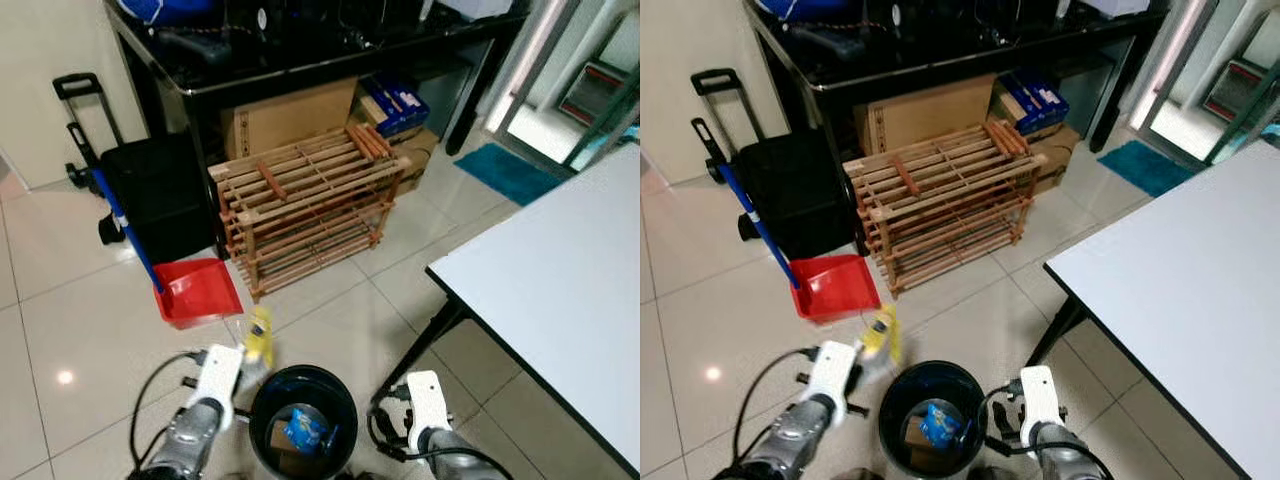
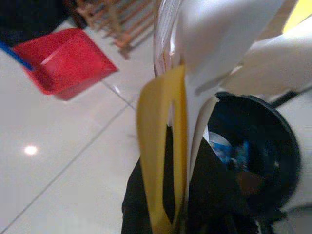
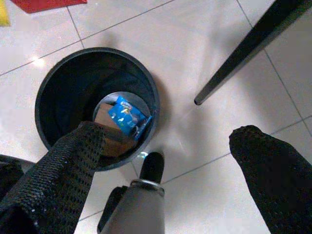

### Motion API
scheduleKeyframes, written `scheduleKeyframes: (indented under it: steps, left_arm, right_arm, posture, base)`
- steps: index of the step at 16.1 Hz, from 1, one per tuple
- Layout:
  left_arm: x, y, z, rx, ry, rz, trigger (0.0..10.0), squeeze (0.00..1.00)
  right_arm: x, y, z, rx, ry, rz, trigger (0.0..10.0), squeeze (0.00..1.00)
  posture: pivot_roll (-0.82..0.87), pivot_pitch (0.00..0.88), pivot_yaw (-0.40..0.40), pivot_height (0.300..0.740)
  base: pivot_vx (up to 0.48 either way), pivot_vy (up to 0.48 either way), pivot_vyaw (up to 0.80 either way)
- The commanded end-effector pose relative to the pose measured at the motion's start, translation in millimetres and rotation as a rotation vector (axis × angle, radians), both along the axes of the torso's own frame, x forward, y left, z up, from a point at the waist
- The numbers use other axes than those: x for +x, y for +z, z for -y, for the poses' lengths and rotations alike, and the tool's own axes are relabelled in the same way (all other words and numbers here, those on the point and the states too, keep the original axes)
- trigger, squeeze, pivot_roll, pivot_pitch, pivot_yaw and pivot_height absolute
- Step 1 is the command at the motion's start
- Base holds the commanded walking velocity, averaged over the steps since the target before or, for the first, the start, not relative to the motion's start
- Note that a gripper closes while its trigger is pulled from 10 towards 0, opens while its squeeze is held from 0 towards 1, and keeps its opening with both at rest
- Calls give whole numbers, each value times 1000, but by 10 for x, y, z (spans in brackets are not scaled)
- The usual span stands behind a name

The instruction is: Picking trash to rubbish bin

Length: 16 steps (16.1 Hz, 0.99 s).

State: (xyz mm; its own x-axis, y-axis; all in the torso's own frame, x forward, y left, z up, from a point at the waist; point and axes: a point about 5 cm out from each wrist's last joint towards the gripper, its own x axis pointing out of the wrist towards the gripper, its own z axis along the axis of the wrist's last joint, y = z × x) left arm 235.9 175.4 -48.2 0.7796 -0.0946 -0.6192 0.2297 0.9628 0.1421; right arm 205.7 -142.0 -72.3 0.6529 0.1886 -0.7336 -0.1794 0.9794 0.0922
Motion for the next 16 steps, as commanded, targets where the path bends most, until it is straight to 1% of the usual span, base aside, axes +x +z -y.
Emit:
scheduleKeyframes:
  steps: [1, 2, 3, 4, 6, 7, 9, 10, 12, 14, 15, 16]
  left_arm:
    - [-72, -66, 50, 8, -57, -58, 10000, 0]
    - [-79, -74, 89, 0, -82, -68, 10000, 0]
    - [-84, -82, 163, -17, -123, -80, 10000, 0]
    - [-75, -81, 239, -35, -161, -92, 10000, 0]
    - [-61, -67, 363, -46, -246, -91, 10000, 0]
    - [-62, -68, 399, -56, -259, -97, 10000, 0]
    - [-82, -81, 446, -48, -298, -111, 10000, 0]
    - [-89, -86, 454, -48, -304, -115, 10000, 0]
    - [-124, -108, 481, -48, -327, -132, 10000, 0]
    - [-139, -119, 484, -74, -307, -145, 10000, 0]
    - [-146, -125, 493, -110, -284, -162, 10000, 0]
    - [-191, -158, 533, -259, -217, -249, 10000, 0]
  right_arm:
    - [-31, -20, 18, -11, 29, -22, 10000, 0]
    - [-33, -19, 15, 1, 41, -24, 10000, 0]
    - [-36, -12, -17, 56, 78, -33, 10000, 0]
    - [-28, 8, -74, 133, 132, -39, 10000, 0]
    - [-11, 43, -149, 225, 202, -45, 10000, 0]
    - [0, 64, -184, 272, 220, -42, 10000, 0]
    - [46, 102, -206, 315, 216, -24, 10000, 0]
    - [52, 108, -210, 326, 217, -23, 10000, 0]
    - [42, 128, -237, 390, 246, -30, 10000, 0]
    - [30, 120, -232, 379, 250, -33, 10000, 0]
    - [22, 116, -233, 387, 247, -37, 10000, 0]
    - [24, 119, -232, 390, 245, -37, 10000, 0]
  posture:
    - [-36, 124, -67, 740]
    - [-37, 126, -69, 740]
    - [-43, 130, -71, 740]
    - [-48, 132, -71, 740]
    - [-61, 131, -72, 740]
    - [-61, 128, -71, 740]
    - [-68, 126, -70, 740]
    - [-68, 126, -70, 740]
    - [-72, 120, -69, 740]
    - [-71, 117, -72, 740]
    - [-71, 117, -73, 740]
    - [-67, 119, -75, 740]
  base:
    - [0, 0, 0]
    - [0, 0, 0]
    - [0, 0, 0]
    - [0, 0, 0]
    - [0, 0, 0]
    - [0, 0, 0]
    - [0, 0, 0]
    - [0, 0, 0]
    - [0, 0, 0]
    - [0, 0, 0]
    - [0, 0, 0]
    - [0, 0, 0]
